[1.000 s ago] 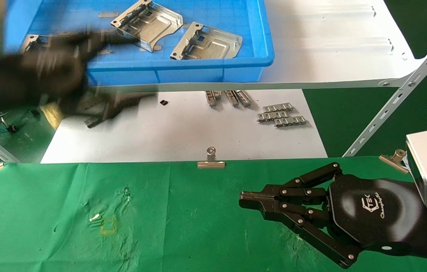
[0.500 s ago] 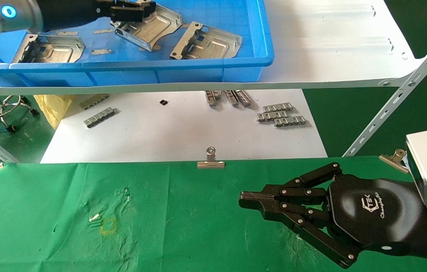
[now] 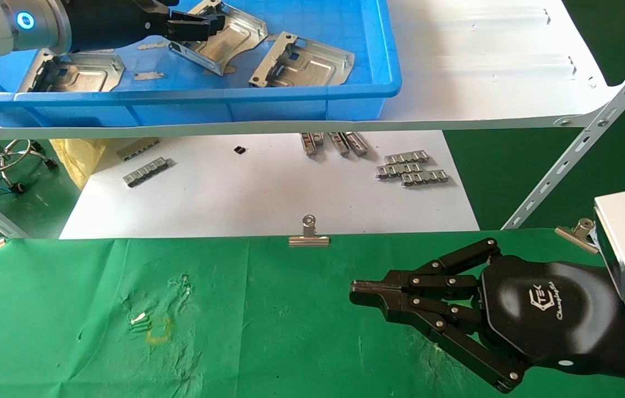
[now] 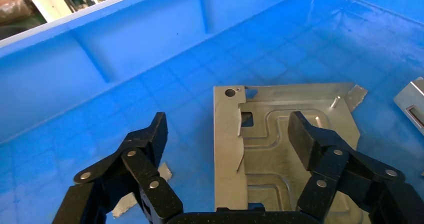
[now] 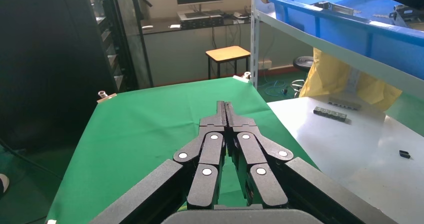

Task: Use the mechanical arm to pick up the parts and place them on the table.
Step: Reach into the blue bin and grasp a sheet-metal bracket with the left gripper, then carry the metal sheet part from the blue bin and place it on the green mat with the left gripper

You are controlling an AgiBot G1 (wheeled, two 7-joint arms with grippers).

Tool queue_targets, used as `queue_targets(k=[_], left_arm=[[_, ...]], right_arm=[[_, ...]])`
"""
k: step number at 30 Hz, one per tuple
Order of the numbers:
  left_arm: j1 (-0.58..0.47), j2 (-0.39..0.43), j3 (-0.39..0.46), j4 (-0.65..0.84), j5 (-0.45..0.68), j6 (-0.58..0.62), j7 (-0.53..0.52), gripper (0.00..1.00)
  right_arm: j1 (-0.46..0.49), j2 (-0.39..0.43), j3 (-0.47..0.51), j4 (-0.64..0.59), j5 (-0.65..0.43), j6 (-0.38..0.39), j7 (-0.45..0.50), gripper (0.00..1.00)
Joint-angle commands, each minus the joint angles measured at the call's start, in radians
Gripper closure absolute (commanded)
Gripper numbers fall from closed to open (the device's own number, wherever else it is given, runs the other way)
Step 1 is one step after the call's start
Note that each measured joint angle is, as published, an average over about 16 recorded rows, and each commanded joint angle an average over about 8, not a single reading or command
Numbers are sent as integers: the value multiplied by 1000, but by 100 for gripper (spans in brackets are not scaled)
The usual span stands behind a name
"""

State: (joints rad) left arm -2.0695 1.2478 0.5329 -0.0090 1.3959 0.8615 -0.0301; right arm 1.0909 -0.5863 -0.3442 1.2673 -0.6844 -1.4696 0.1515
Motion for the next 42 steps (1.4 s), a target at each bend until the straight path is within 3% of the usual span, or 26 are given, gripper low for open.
queue_targets(k=[1, 3, 29, 34, 42], left_arm=[[-3, 1, 1, 7, 2, -4, -3, 100], [-2, 0, 2, 10, 3, -7, -6, 100], [-11, -24, -28, -16, -40, 62, 8, 100], [-20, -50, -43, -46, -64, 174, 60, 100], [-8, -120, -50, -91, -86, 507, 206, 100]], right_arm=[[0, 0, 0, 0, 0, 0, 0, 19], [0, 0, 0, 0, 0, 0, 0, 0], [0, 0, 0, 0, 0, 0, 0, 0], [0, 0, -1, 0, 0, 0, 0, 0], [0, 0, -1, 0, 0, 0, 0, 0]])
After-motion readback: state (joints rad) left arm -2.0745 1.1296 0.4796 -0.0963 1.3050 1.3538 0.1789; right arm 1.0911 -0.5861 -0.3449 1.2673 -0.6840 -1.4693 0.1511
